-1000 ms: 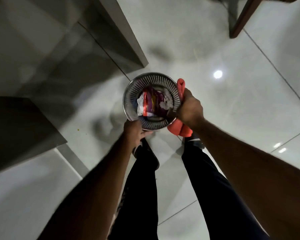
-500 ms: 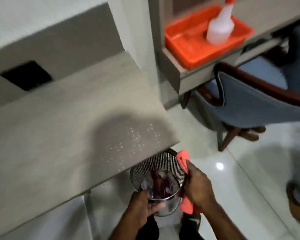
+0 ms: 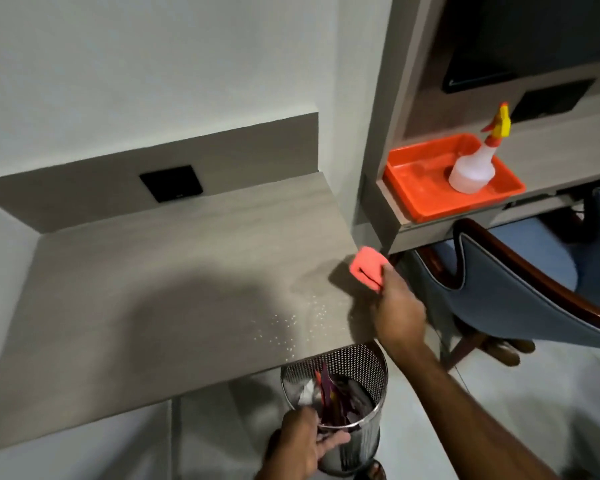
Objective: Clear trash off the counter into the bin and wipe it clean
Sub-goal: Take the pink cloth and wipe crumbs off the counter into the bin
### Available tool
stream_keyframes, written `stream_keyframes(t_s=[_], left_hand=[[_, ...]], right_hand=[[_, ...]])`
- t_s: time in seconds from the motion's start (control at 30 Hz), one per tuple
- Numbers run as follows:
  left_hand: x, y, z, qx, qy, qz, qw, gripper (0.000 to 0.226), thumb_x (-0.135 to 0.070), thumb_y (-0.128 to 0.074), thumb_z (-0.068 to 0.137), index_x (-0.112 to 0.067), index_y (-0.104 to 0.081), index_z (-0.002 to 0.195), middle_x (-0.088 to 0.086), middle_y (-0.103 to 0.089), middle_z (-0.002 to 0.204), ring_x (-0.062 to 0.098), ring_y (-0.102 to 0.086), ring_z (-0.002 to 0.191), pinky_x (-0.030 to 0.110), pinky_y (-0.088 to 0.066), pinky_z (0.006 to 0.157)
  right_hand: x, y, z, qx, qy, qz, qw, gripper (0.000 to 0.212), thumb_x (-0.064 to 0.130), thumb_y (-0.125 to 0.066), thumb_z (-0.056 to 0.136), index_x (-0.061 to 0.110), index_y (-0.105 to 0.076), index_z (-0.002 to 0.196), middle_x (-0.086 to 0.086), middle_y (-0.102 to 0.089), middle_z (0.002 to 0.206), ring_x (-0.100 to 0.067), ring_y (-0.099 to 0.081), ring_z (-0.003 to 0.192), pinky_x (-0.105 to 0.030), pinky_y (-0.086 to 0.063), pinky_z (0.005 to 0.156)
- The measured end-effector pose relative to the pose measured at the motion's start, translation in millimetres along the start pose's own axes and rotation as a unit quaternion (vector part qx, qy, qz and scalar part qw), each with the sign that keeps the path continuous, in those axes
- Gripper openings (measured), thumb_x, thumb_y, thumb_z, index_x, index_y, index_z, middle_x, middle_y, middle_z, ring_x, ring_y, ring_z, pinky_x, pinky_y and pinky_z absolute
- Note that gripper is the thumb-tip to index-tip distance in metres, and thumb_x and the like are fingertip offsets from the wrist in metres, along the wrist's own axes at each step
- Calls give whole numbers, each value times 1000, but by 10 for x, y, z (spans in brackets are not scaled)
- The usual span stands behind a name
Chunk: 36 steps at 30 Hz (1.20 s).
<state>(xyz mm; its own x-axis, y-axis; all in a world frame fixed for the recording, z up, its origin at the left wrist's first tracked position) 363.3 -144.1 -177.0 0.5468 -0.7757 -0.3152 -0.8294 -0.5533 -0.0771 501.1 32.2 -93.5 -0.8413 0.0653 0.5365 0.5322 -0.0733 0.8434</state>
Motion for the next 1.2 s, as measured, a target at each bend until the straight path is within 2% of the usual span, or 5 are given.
stream_keyframes(t_s=[0.33,0.5,0.77,1.0,1.2], left_hand=[[11,337,-136,9,-26,38,999,29,-20,-53,98,-4,-77,100,15,-79,76,34,-75,80,38,-63,58],[68,492,-147,10,-2,62,998,28,-15,-48,98,-5,-72,108,18,-79,95,33,-77,85,45,-65,64],[-39,739,14,-4,-17,60,998,24,-18,-54,95,-10,-76,99,11,-81,76,33,-75,77,40,-63,57],[-101,961,160,-25,17,37,999,25,-10,-45,98,-4,-68,108,21,-77,94,38,-74,80,42,-62,53],[-195,1129,172,-13,27,72,997,30,-3,-35,98,-2,-63,108,19,-74,91,37,-74,77,41,-63,52]], right_hand=[[170,-700,-534,254,401,-306,825,55,29,-71,69,24,-61,123,-17,-60,133,-41,-60,115,-45,-50,98],[-83,-611,-1428,411,324,-190,831,66,21,-64,70,28,-55,134,10,-54,141,-19,-70,101,-25,-54,83],[690,-250,-715,-38,297,9,954,35,14,-64,78,9,-69,112,-12,-74,111,-25,-69,103,-32,-50,95],[1579,-1277,-167,255,260,-178,914,57,22,-56,86,16,-42,141,-16,-40,150,-37,-37,137,-51,-34,108],[1222,-1301,-854,214,421,-217,854,48,22,-69,73,18,-63,121,-11,-62,131,-34,-58,118,-50,-48,97]])
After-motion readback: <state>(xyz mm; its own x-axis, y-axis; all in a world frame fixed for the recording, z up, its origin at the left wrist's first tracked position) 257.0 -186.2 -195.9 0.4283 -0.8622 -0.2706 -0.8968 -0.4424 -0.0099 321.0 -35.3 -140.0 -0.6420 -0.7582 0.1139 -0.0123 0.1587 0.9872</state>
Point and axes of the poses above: each hand's wrist, its own z-axis towards the middle knuckle, its own y-axis out of the back of the hand, x = y × z, the point moved 2 cm from there along z, towards the middle knuckle
